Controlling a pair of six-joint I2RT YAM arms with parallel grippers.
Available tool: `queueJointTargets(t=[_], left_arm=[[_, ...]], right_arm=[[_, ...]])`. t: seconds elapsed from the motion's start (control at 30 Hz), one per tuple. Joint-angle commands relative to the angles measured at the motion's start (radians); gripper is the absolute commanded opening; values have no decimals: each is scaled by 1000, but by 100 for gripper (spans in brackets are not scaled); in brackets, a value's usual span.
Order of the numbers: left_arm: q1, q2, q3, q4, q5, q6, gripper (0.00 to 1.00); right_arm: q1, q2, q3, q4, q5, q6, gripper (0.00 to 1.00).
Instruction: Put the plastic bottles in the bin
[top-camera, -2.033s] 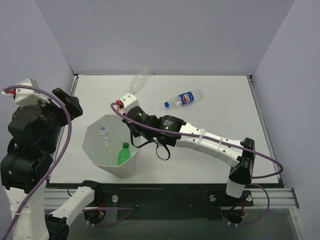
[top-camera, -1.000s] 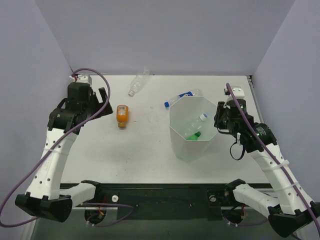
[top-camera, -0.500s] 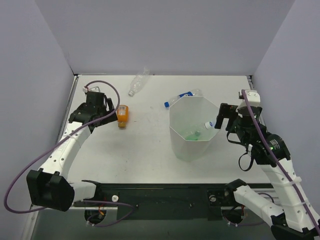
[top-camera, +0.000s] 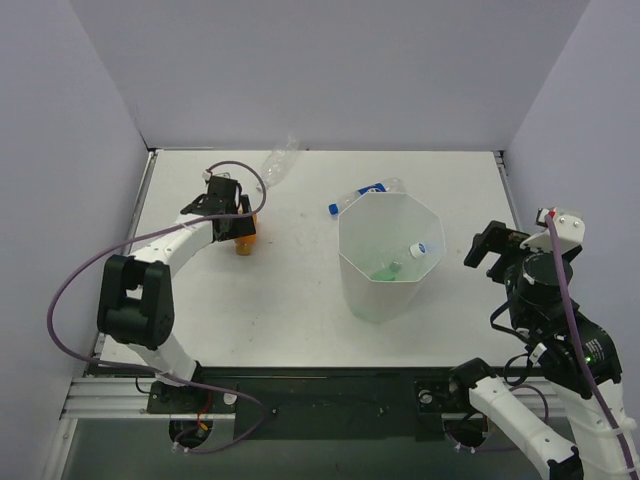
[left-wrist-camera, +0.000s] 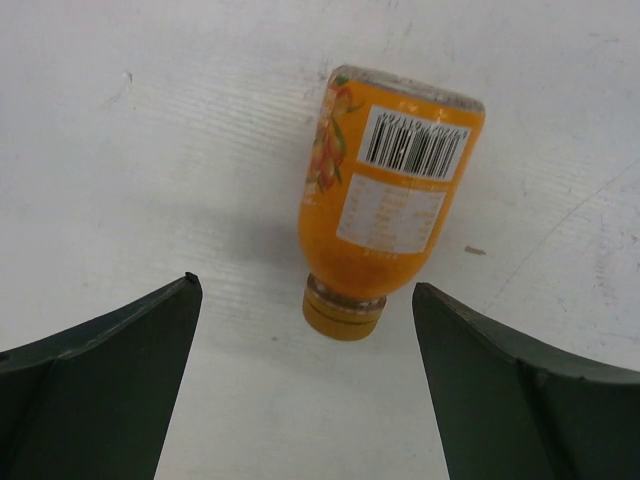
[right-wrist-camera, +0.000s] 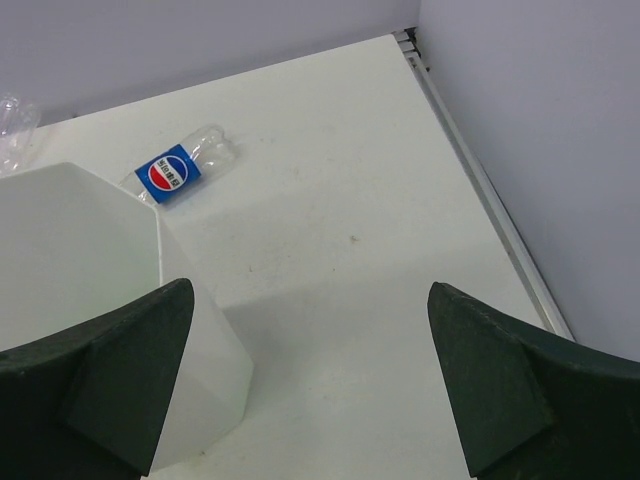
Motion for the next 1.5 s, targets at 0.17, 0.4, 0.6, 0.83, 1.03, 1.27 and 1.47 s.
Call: queueJointTargets(t=[0.17, 0.4, 0.6, 0.83, 1.03, 1.27, 1.47], left_arm=[[-4, 194, 177, 78, 56, 100, 98], [-7, 283, 241, 66, 148, 80, 67], [-39, 241, 370, -130, 188, 128, 38], [-106, 12, 641, -192, 545, 65, 4], [-301, -40, 824, -161, 798, 96, 0], [-569, -19, 841, -109, 772, 115, 0], [-639, 52, 846, -136, 671, 149, 0]], right_arm=[[-5, -23, 3, -37, 87, 2, 96], [-5, -32, 0, -55, 76, 35, 96], [-5, -44, 15, -63, 78, 42, 96], [-5, -25, -6, -57, 70, 69, 96], [-5, -57, -21, -57, 78, 85, 96], [-5, -54, 20, -64, 40, 28, 96], [-5, -60, 25, -58, 78, -1, 96]])
